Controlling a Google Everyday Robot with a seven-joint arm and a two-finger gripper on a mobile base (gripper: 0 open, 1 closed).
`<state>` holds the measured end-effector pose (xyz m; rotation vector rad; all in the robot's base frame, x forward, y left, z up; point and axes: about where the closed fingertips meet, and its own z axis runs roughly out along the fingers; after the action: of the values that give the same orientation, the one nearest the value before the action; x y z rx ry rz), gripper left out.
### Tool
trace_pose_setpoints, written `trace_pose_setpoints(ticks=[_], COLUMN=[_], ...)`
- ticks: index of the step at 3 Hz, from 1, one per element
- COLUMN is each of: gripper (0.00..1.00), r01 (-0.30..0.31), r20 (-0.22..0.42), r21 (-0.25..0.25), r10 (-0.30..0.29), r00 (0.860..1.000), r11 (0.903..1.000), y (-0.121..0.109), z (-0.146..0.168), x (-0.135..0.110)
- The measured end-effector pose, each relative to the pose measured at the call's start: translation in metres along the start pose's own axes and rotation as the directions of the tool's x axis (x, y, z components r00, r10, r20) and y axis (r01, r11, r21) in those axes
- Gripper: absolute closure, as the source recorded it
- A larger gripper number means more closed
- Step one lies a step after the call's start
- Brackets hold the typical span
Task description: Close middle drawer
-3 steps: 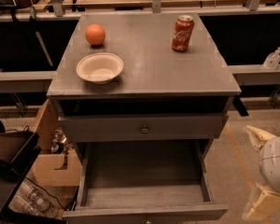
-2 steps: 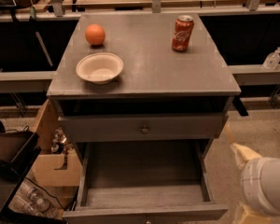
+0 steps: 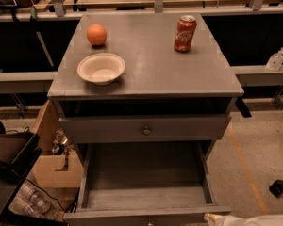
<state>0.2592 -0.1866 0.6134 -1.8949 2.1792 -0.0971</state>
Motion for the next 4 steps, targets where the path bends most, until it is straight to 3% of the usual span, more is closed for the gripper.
trace_pose_setpoints(ticks=[1, 2, 3, 4], gripper=[0.62, 0.86, 1.0, 1.0], r01=[0.034, 0.046, 0.049, 0.05], r20=[0.035, 0.066, 0.067, 0.069], r21=[-0.078, -0.129, -0.131, -0.13], r10=[-0.031, -0.037, -0.041, -0.041], r00=[0.999, 0.997, 0.997, 0.997], r11=[0.9964, 0.9906, 0.9901, 0.9902], y=[0.038, 0.056, 0.057, 0.055], z=[0.062, 0.105, 0.11, 0.111], x=[0.005, 0.006, 0.006, 0.005])
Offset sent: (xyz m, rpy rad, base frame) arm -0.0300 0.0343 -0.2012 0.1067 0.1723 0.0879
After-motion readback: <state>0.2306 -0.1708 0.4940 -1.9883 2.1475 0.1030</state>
